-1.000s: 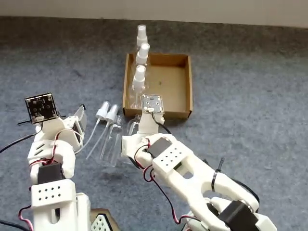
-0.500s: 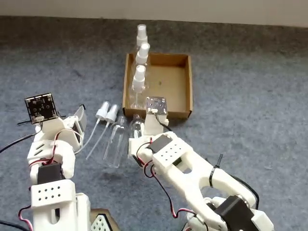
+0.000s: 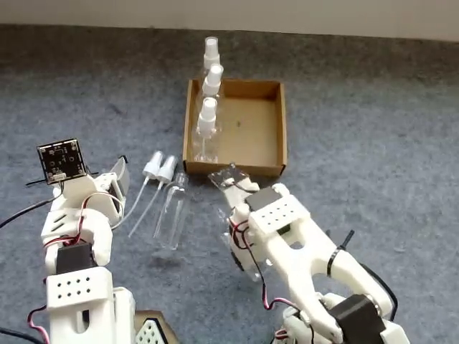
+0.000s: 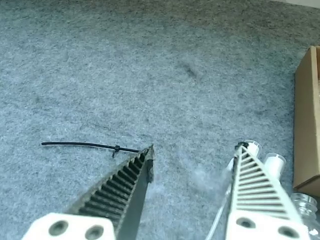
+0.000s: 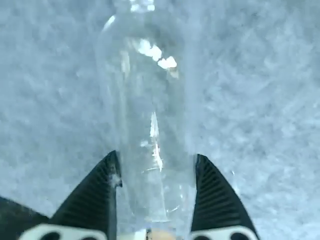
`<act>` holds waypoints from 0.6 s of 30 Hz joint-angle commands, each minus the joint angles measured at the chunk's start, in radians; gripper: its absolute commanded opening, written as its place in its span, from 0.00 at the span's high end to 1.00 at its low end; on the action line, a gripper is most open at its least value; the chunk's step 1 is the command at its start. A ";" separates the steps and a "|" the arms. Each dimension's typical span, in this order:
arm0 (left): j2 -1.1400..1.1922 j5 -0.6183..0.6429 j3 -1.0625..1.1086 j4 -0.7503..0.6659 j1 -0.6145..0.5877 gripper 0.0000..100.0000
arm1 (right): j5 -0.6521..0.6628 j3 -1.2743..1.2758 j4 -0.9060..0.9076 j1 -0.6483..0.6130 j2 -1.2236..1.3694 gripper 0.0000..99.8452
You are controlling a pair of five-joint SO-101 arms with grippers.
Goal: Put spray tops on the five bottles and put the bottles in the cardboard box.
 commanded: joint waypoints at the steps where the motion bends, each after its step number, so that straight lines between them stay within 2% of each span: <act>1: -0.007 0.005 -0.005 -0.020 0.016 0.77 | 0.316 -0.007 0.134 0.180 0.005 1.00; 4: -0.007 0.005 -0.005 -0.020 0.016 0.77 | 0.410 -0.013 0.229 0.390 0.005 1.00; 6: -0.007 0.005 -0.005 -0.020 0.016 0.77 | 0.489 -0.015 0.222 0.552 0.005 1.00; 9: -0.007 0.005 -0.005 -0.020 0.016 0.77 | 0.589 -0.039 0.101 0.780 0.008 1.00; 11: -0.007 0.005 -0.005 -0.020 0.016 0.77 | 0.597 -0.064 -0.028 0.906 0.015 1.00; 14: -0.007 0.005 -0.005 -0.020 0.016 0.77 | 0.597 -0.079 -0.213 1.010 0.018 1.00; 18: -0.007 0.005 -0.005 -0.020 0.016 0.77 | 0.600 -0.082 -0.251 1.078 0.018 1.00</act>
